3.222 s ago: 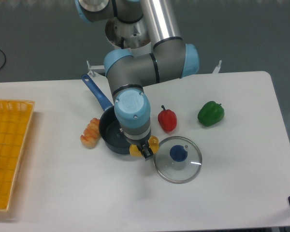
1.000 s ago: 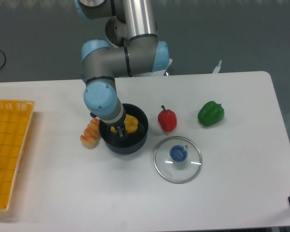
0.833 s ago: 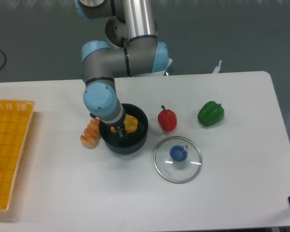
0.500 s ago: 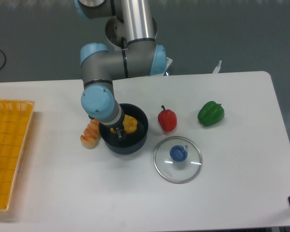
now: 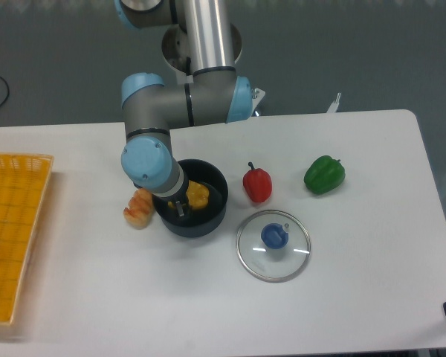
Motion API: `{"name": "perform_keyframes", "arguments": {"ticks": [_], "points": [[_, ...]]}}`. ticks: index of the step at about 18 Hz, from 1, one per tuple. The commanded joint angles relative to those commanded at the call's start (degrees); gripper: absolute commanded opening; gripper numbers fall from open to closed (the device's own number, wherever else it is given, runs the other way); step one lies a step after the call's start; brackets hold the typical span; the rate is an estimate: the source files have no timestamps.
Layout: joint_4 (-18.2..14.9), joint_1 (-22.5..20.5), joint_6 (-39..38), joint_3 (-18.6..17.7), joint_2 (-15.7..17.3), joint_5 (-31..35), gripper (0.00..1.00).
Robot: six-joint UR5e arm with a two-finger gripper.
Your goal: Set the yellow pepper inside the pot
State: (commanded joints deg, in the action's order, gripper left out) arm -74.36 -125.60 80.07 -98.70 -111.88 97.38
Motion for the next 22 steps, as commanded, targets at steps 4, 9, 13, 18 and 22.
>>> {"name": "perform_keyframes", "arguments": {"ticks": [4,9,13,18,22], "points": [[0.0,0.1,-0.1,-0.1,-0.3,0.1,0.68],[0.0,0.4,-0.1,0.0,-0.4,0.8,0.68],[0.0,0.4,-0.2,0.0,-0.4,0.9,0.69],[0.0,0.4,0.4,0.1,-0.4,1.1,0.9],[0.0,0.4,0.3,0.1,-0.4,1.1,0.9]]}}
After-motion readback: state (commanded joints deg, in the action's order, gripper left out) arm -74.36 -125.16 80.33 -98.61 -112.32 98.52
